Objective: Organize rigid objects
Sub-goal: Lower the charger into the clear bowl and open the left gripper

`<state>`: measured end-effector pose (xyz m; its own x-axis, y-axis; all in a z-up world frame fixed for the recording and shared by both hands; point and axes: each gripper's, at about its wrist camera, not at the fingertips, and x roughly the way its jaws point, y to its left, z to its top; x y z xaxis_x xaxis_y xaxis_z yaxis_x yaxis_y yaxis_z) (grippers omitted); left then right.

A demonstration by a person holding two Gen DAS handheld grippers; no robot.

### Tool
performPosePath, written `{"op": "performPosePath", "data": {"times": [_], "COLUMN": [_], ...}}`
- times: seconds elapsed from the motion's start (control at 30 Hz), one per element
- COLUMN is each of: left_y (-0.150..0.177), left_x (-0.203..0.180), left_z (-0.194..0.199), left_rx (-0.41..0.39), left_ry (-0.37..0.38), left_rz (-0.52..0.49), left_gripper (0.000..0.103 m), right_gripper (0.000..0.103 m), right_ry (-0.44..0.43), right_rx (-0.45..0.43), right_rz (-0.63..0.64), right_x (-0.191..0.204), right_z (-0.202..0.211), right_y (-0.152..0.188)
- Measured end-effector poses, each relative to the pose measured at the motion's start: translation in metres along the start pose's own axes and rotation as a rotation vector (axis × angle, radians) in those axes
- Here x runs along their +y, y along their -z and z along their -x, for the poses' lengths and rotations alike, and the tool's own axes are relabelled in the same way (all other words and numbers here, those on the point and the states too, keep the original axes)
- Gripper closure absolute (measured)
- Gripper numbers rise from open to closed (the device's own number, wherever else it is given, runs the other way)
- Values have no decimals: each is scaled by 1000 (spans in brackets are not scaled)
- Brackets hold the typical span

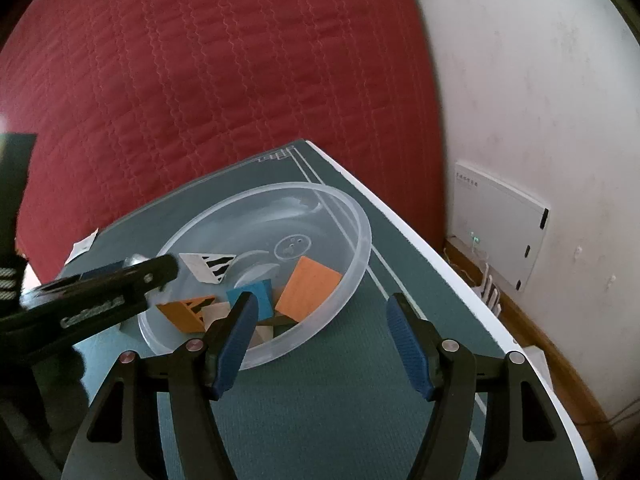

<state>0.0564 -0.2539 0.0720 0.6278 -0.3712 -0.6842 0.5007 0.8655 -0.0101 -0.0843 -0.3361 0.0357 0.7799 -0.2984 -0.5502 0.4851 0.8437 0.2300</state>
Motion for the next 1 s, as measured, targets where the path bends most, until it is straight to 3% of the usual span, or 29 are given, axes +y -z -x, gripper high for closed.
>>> {"op": "performPosePath", "data": {"times": [0.03, 0.07, 0.37, 0.63, 1.0], "left_y": [-1, -1, 11, 14, 21], "left_x": [-5, -5, 15, 15, 23], "left_z": [-1, -3, -19, -16, -7], "left_rx": [-5, -12, 36, 21, 25], "left_ry": [-6, -16, -62, -95, -132], "left_rz": [-4, -8, 41, 36, 46], "left_gripper": [15, 13, 11, 1, 1], "right_gripper": [35, 35, 35, 35, 35], "right_ry": [0, 1, -7, -8, -21], "right_rx": [0, 0, 5, 7, 28], "right_rz": [0, -1, -4, -5, -12], "right_x": [0, 0, 1, 0, 2], "right_z": [0, 0, -2, -2, -5], "right_y": [0, 0, 0, 0, 2]}}
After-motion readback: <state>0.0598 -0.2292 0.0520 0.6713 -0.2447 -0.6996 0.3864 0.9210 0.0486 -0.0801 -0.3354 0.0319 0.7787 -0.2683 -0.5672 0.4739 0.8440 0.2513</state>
